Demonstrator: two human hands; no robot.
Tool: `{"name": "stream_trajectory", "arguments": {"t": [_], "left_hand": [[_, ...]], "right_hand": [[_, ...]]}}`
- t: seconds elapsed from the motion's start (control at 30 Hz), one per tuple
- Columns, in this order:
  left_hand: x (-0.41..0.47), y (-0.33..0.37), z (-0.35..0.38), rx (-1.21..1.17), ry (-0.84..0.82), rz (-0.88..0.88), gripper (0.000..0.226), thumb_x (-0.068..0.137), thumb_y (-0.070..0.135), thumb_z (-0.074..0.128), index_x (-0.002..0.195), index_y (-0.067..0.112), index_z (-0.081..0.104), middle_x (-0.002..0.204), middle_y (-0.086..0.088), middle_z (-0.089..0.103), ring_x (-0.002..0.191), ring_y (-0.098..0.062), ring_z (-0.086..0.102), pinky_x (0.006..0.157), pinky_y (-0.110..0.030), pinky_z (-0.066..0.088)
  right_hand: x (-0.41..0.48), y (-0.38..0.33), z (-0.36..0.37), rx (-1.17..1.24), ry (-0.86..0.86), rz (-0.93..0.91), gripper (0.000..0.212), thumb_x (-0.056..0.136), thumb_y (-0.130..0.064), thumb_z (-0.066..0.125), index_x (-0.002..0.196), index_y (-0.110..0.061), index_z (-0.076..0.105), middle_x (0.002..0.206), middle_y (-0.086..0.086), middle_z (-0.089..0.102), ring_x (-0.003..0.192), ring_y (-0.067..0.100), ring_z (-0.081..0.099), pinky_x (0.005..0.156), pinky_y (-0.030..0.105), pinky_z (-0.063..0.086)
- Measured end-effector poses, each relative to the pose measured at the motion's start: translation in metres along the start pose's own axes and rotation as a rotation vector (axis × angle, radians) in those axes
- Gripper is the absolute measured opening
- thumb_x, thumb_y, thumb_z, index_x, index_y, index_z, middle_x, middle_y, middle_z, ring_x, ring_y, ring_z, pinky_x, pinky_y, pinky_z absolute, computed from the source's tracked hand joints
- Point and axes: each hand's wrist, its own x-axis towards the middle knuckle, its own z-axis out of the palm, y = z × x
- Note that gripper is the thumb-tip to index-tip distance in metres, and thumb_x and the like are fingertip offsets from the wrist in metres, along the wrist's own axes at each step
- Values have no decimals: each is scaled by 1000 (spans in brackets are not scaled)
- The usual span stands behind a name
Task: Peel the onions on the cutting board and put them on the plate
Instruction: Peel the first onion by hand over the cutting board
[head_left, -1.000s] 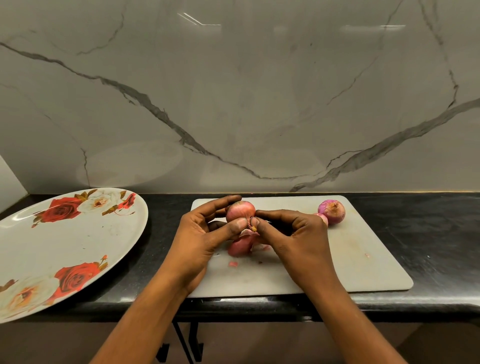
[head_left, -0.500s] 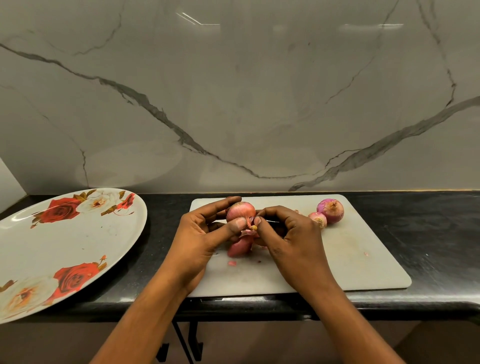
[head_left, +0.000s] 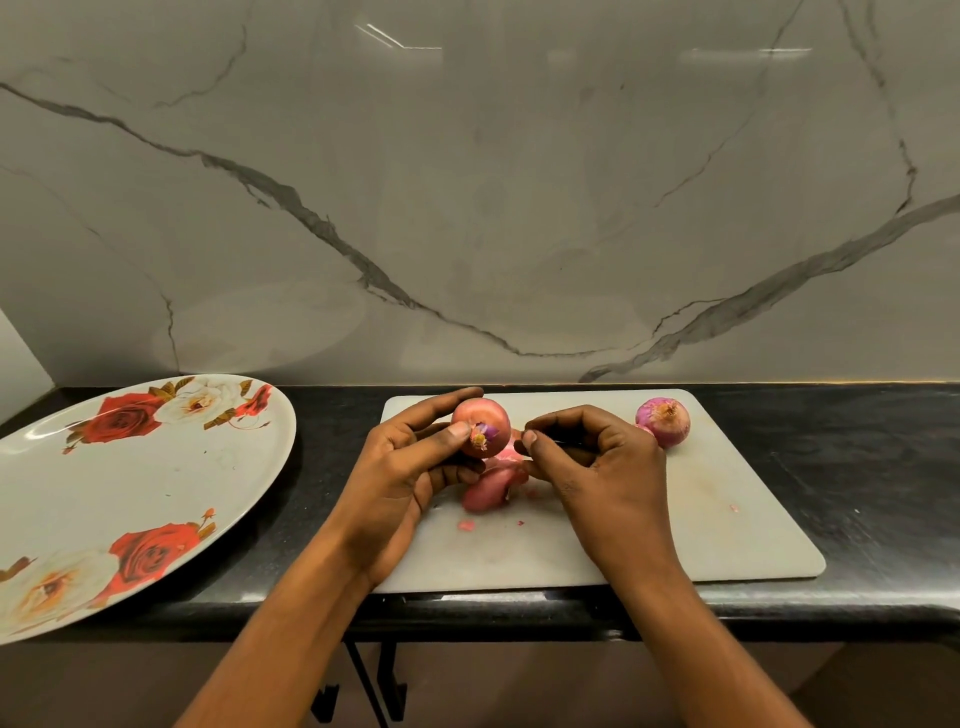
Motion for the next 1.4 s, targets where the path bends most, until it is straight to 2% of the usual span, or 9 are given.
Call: {"name": "stream_trajectory", "arguments": {"t": [0.17,0.23,0.37,0.5,0.7,0.8,1.03,1.2,1.4], "left_hand": [[1,-1,2,-12,-13,8,42,91,16,66,132,14,70,120,-17,74,98,-31,72,82,-34,63],[1,-2,1,-21,-29,4,43,91,14,65,133,13,68,124,-18,73,104,-37,73,87,-38,63],[0,-1,1,-8,-74,-8,45,92,15,62,137,14,65,131,-16,71,121,-39,69,98,-46,61],[-1,-1,4,69,-77,22,45,94,14,64,139,17,64,129,-7,74,121,-29,71,94,-39,62],[-3,1,3,72,-90,11,46,93,10,65,139,15,64,129,-9,74,121,-28,71,94,-36,62],[-3,0,1,78,-101,3,48,93,11,65,141,15,63,132,-10,72,123,-29,70,96,-37,61],[-3,2,0,5,-104,-29,45,94,10,63,139,13,65,134,-13,70,121,-34,70,91,-36,62],[-2,1,2,42,-72,-11,43,94,11,65,137,15,66,129,-11,72,118,-34,72,91,-37,63],[1,0,2,3,-20,-23,38,98,13,61,136,14,67,129,-20,70,109,-35,73,84,-33,63]], "right_hand": [[1,2,3,57,-50,53,19,93,-11,76,110,-19,81,98,-5,81,89,10,79,83,39,66],[1,2,4,77,-85,55,26,94,-16,77,119,-20,78,106,-4,81,95,10,79,85,39,65],[1,-4,3,74,-160,7,39,92,-19,80,131,-20,73,116,-6,78,104,3,75,88,29,63],[0,-8,2,88,-183,-24,37,91,-17,79,128,-24,73,116,-11,78,106,-1,73,90,22,60],[0,-8,1,109,-198,-19,38,90,-13,80,123,-30,72,110,-18,78,104,-2,74,87,16,58],[1,-6,1,106,-192,-13,36,89,-13,81,124,-23,75,113,-13,79,105,1,74,91,22,60],[3,2,-1,74,-143,15,32,93,-5,71,118,-24,79,109,-11,80,103,6,76,92,37,63],[1,3,1,86,-102,38,28,96,-5,69,117,-19,79,107,-7,81,98,9,78,87,38,65],[0,1,0,73,-62,37,20,95,-8,73,108,-22,80,96,-8,81,85,8,79,79,30,66]]}}
